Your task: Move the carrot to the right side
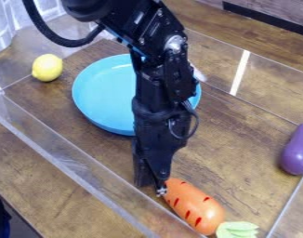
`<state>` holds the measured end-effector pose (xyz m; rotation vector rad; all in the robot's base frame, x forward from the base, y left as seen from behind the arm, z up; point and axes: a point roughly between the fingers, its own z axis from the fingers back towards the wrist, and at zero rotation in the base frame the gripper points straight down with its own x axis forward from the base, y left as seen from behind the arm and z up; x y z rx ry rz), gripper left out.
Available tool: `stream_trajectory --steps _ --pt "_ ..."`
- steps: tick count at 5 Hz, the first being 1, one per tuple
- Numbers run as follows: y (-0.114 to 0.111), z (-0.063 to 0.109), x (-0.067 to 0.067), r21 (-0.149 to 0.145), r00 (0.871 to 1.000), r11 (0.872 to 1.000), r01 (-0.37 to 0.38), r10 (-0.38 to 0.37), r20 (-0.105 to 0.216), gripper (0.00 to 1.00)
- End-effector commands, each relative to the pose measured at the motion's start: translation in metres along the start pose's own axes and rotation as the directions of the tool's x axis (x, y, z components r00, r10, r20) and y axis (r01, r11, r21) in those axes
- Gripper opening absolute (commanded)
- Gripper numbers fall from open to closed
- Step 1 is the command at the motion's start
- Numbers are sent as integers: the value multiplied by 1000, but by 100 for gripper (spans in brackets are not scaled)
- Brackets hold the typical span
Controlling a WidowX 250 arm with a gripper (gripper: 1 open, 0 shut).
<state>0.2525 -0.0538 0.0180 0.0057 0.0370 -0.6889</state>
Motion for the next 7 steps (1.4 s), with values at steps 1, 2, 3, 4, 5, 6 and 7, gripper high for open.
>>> stream_trajectory --steps 1,2,3,4,5,6,7 --pt "7 14 4 22 998 1000 -8 7 58 0" --pt "8 15 3 19 998 1000 -8 7 64 0" --pt "9 15 3 16 998 1000 -6 5 70 0" --pt "6 16 6 19 997 1000 1 -2 77 0" --pt "4 17 8 21 996 1000 8 -10 84 0" --pt "1 17 9 24 996 1000 15 -17 90 0" --pt "-2 16 10 26 995 999 22 -25 96 0"
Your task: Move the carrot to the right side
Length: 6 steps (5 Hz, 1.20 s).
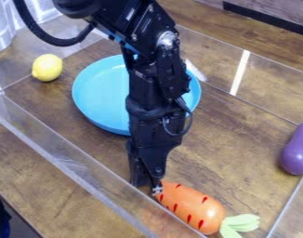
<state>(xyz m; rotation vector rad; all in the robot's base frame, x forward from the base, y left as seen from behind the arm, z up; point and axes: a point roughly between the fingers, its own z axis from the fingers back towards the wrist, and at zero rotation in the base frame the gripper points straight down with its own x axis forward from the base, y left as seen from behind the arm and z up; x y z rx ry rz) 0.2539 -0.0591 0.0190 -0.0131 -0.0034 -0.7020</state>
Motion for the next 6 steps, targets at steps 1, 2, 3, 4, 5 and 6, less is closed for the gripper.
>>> stream_trajectory --steps 1,2,3,4,5,6 --pt "-2 14 8 32 998 999 19 -21 59 0" --pt "-4 14 10 31 997 999 25 -27 68 100" --pt "-7 15 12 29 996 999 30 -33 80 0" --pt "-10 15 15 26 995 999 37 -39 92 100" --pt "-12 16 17 22 993 999 43 -45 106 0" --pt "-14 15 19 18 992 999 49 -51 118 0"
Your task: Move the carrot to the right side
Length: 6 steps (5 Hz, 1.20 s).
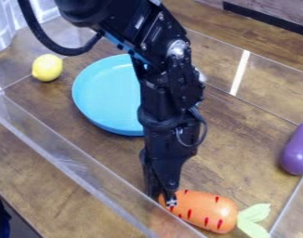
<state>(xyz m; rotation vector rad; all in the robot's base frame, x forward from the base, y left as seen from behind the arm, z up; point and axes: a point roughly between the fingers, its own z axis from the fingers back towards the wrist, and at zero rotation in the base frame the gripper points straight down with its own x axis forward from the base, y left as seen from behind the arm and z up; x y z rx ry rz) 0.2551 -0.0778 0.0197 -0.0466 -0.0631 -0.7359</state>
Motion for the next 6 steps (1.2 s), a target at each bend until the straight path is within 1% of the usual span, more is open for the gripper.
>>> stream_trajectory --steps 1,6 --pt "-3 14 7 22 998 1000 20 -22 61 0" --pt "-7 12 15 -6 994 999 49 -48 99 0"
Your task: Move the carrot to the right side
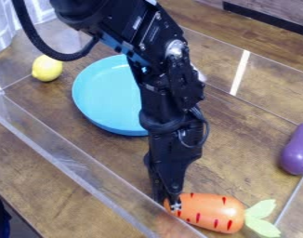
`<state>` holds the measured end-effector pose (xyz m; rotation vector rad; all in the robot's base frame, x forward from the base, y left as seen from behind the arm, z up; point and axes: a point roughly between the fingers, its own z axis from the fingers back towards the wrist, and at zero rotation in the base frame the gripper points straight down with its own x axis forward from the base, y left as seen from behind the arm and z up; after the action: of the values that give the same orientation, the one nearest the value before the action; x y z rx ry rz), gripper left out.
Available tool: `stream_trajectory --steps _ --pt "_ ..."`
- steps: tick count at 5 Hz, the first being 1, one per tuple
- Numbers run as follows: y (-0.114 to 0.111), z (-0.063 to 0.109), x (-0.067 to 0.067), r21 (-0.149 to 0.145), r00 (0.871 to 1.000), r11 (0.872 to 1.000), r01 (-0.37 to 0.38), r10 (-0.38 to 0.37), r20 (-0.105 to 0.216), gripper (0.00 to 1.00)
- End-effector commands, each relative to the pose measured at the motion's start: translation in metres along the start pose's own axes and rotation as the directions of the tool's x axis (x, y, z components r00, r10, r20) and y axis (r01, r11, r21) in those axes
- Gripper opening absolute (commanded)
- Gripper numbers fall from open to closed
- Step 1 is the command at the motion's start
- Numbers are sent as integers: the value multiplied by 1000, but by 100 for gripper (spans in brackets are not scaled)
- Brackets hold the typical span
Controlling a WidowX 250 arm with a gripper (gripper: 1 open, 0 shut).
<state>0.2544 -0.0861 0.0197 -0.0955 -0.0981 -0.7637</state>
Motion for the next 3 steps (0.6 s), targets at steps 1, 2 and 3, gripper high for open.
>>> stream_trajectory --steps 1,2,3 --pt "-2 11 11 20 998 999 30 -31 58 0" --pt "-4 10 11 14 997 999 39 -40 67 0" --pt "-7 10 11 8 996 999 47 -47 75 0"
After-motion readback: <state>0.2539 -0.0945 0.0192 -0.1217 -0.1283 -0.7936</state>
